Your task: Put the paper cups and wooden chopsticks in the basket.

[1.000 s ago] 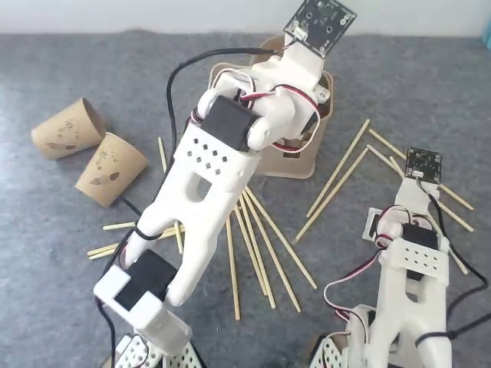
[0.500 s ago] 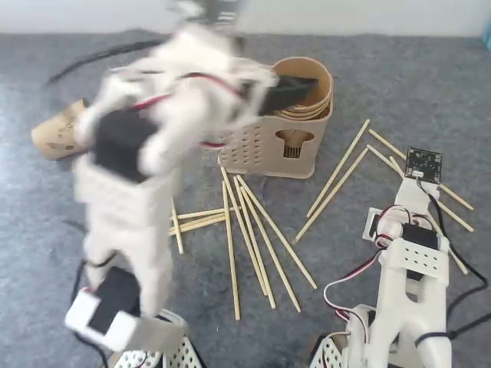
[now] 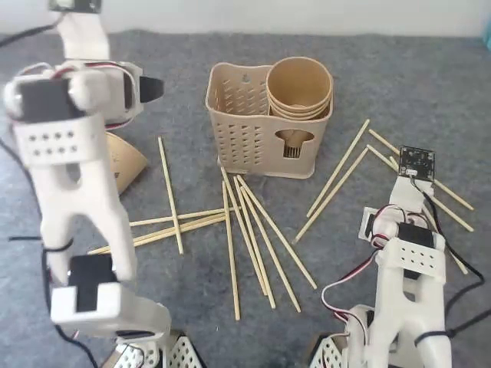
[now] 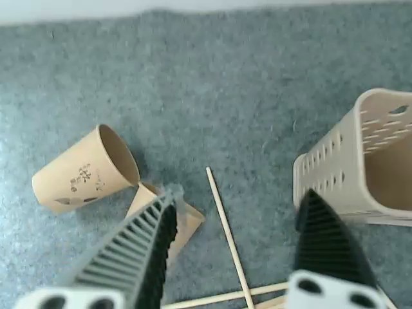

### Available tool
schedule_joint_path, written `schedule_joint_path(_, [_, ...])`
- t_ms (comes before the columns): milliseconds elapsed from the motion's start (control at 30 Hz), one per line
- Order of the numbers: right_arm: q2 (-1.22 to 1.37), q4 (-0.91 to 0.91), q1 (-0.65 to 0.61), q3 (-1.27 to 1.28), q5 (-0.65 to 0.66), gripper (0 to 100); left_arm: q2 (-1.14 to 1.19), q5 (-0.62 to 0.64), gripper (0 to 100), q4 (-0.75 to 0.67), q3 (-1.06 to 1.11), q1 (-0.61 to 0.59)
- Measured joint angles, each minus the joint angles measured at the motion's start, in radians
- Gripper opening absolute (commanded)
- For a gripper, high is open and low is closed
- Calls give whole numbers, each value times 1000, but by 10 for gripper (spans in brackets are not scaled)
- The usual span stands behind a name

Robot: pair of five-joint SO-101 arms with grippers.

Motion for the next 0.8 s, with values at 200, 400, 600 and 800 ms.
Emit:
schedule_joint_path(200, [0,0,0,0,0,37,161,0,81,-152,91,-20])
schedule_joint_path(400, [0,0,-5,0,0,37,351,2,79,-241,101,-25])
schedule_joint_path(600, [0,0,-5,0,0,37,480,3,14,-273,101,-25])
schedule_joint_path(800, [0,0,-5,0,0,37,549,-40,10,-278,101,-23])
